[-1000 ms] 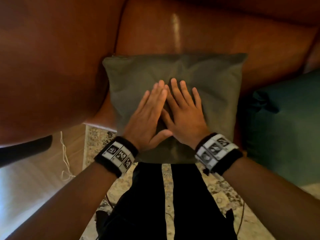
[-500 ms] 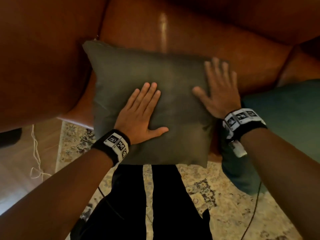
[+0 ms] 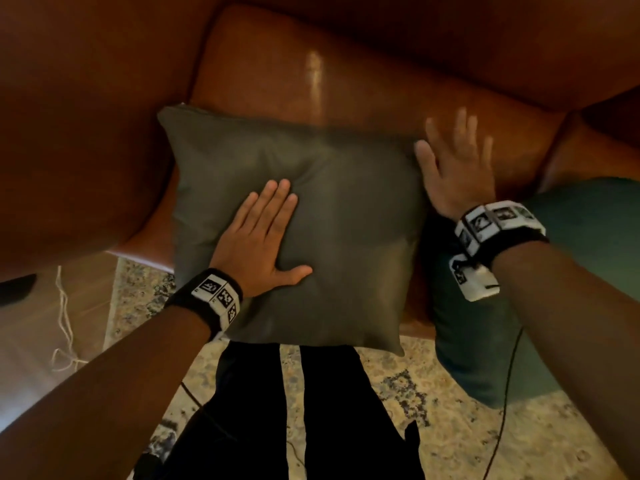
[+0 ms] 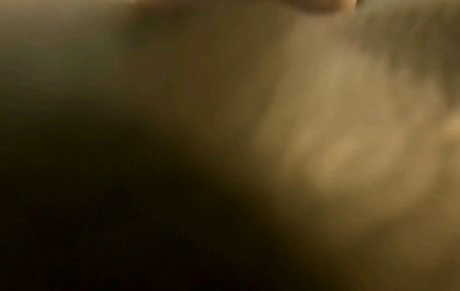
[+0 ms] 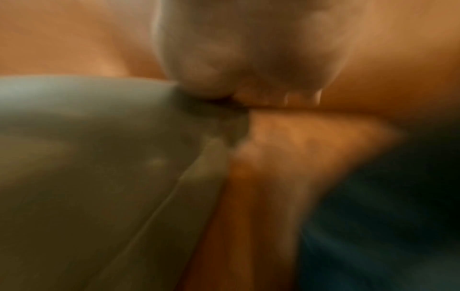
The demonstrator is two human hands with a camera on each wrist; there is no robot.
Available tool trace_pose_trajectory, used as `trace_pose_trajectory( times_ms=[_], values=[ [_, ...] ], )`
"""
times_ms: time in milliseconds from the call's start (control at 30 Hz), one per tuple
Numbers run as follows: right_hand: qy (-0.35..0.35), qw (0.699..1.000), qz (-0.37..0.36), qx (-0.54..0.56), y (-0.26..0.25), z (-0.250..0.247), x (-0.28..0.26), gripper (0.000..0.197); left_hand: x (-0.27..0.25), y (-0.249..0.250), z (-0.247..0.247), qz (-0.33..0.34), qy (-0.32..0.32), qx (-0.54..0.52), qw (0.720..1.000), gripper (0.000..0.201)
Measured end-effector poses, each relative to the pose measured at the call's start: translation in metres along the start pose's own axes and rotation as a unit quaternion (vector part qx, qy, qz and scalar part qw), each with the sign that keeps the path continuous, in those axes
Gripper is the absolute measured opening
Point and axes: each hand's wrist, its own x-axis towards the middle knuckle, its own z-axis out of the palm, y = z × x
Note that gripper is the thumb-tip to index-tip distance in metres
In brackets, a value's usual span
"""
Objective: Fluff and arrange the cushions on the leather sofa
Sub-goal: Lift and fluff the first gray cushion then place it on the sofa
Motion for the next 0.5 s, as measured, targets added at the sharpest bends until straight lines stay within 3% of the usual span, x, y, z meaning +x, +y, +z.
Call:
trace_pose_trajectory(
  times_ms=[67,167,267,367,433,500],
  values=[
    [0.101,0.992,-0.077,0.024,-0.040,-0.001,-0.026,0.071,-0.001,-0.004,0.001,0.002,0.006,-0.002,1.000,0.114],
    [0.110,0.976,-0.187,0.009,-0.083,0.033,-0.068,0.066,0.001,-0.003,-0.001,0.015,0.032,-0.013,0.999,0.111],
    [0.109,0.987,-0.116,0.031,-0.061,0.074,-0.091,0.063,0.001,0.000,0.000,0.036,0.038,-0.014,0.999,0.110],
    [0.105,0.983,-0.009,0.147,-0.036,0.098,-0.136,0.067,0.004,-0.004,0.001,0.035,0.025,-0.010,0.999,0.111],
    [0.092,0.976,0.061,0.189,-0.040,0.106,-0.174,0.074,0.008,-0.009,-0.001,0.031,0.011,-0.007,0.999,0.111],
    [0.144,0.971,0.073,0.176,-0.061,0.105,-0.199,0.071,0.010,-0.013,-0.001,0.029,0.010,-0.002,1.000,0.111]
  ],
)
